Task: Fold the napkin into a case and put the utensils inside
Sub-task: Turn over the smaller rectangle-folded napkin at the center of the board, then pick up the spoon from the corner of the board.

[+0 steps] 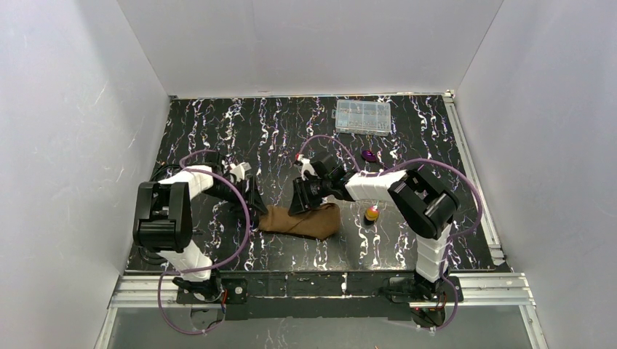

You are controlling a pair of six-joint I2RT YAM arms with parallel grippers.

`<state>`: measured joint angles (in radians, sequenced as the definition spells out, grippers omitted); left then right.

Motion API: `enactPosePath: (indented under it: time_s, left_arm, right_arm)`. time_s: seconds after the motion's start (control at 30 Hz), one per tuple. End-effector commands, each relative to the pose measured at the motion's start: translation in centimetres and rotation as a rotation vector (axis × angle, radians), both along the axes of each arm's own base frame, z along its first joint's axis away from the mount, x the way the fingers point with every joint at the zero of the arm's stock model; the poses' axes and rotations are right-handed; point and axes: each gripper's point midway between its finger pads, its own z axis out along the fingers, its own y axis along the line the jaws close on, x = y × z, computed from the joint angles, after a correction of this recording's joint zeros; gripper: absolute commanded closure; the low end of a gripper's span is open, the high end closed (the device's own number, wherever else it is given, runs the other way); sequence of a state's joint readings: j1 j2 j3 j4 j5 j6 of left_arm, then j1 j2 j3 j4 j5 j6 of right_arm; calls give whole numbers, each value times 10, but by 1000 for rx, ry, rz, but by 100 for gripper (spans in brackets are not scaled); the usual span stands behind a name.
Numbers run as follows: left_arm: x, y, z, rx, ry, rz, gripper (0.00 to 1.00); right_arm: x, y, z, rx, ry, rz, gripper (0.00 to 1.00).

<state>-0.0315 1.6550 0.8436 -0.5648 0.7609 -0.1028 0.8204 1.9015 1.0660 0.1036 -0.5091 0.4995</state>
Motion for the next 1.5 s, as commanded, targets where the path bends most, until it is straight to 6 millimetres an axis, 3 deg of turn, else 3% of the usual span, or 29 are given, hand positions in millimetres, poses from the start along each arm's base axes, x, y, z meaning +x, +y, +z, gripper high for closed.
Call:
enactPosePath:
  time_s: [0.0,0.1,0.17,0.27,0.33,0.43,0.57,0.77,0.87,1.0,1.1,1.2,1.33,1.47]
  left_arm:
    - [13,15,34,53,-116,-9,37]
    - [23,22,52,91,-229,-78,37]
    - [31,16,67,39,-284,-107,40]
    - [36,-16,92,-148,-327,-151,45]
    - [22,-43,99,-267,-317,-237,52]
    - [3,-60,82,-301,-322,-367,61]
    - [5,-58,57,-287,-262,-408,74]
    - [-7,-49,50,-271,-273,-509,82]
    - [-11,-47,58,-278,-323,-543,83]
    - [-12,-45,60,-269,-393,-585,83]
    - [-12,-41,47,-244,-375,-611,83]
    - [-10,-34,33,-203,-370,-651,83]
    - [-5,-26,21,-145,-391,-710,84]
    - [2,-15,2,-43,-387,-765,84]
  right_arm:
    - [8,17,12,63,-28,18,63]
    - [6,17,6,51,-28,33,67]
    - [4,19,2,34,-32,46,68]
    - [6,24,3,34,-43,56,65]
    - [11,28,12,42,-66,62,59]
    - [18,30,27,56,-97,62,51]
    - [28,20,44,82,-101,37,46]
    - [56,-40,85,125,-124,-81,47]
    - [38,-59,96,122,-123,-76,50]
    - [1,-63,100,204,-42,-25,67]
    - [-21,-63,89,225,7,14,81]
    - [-35,-65,66,214,78,51,90]
    - [-39,-71,24,119,149,62,95]
    - [-31,-68,-5,76,181,42,96]
